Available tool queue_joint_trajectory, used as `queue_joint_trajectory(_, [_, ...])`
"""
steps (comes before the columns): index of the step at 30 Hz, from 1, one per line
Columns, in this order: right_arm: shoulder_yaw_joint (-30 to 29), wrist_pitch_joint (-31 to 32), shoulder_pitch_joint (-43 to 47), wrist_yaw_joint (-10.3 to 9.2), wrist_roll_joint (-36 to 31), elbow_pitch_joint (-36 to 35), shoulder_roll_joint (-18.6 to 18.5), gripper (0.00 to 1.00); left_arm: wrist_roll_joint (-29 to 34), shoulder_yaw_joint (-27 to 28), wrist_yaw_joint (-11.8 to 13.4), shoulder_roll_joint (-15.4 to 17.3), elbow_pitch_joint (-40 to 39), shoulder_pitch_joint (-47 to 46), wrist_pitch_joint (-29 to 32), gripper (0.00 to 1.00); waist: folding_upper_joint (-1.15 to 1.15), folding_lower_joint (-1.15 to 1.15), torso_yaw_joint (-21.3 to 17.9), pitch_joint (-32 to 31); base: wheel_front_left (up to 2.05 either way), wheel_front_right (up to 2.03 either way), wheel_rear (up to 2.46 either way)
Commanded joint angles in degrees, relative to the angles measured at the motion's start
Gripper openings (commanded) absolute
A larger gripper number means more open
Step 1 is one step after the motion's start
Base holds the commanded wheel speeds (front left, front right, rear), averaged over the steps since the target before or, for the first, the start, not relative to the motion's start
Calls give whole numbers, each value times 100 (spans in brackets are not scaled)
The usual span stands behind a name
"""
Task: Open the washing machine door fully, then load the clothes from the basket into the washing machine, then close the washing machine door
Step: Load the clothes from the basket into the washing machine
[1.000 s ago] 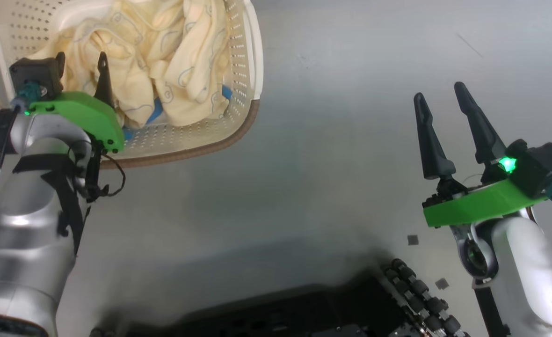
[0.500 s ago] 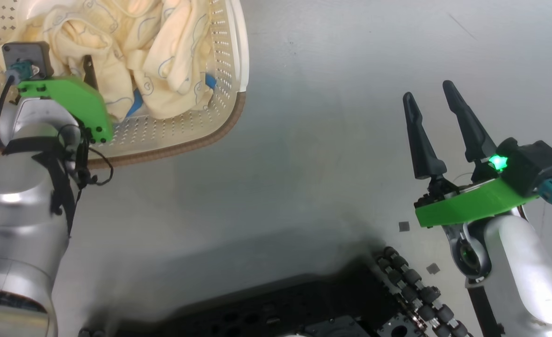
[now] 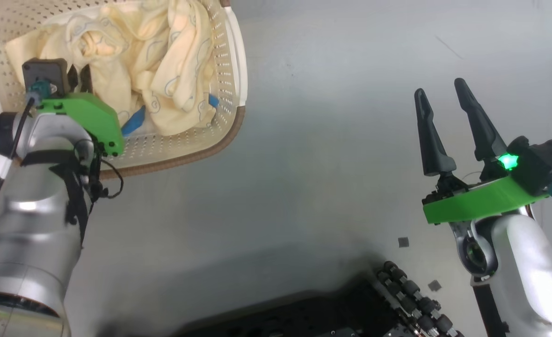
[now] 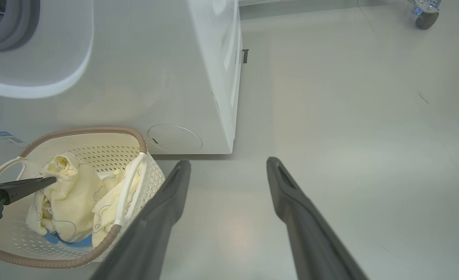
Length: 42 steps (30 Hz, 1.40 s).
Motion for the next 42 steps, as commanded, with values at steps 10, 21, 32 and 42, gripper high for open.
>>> queue_joint_trajectory(10, [70,-38,374,3,-10,-19,-77,100,-123,176,-27,115,-563,801,-341,0,0,0,210,-959,0,0,0])
queue_joint_trajectory(21, [122,-38,592,3,44,125,-177,100,-78,647,196,236,-2277,1818,-346,0,0,0,355,-1833,0,0,0])
queue_joint_trajectory(32, [135,-38,870,3,98,143,-278,100,47,1015,307,312,-3700,2533,-346,0,0,0,453,-2438,0,0,0])
queue_joint_trajectory(42, [227,-38,862,3,156,135,-293,100,101,1048,258,614,-4181,2161,-102,0,0,0,438,-2514,0,0,0])
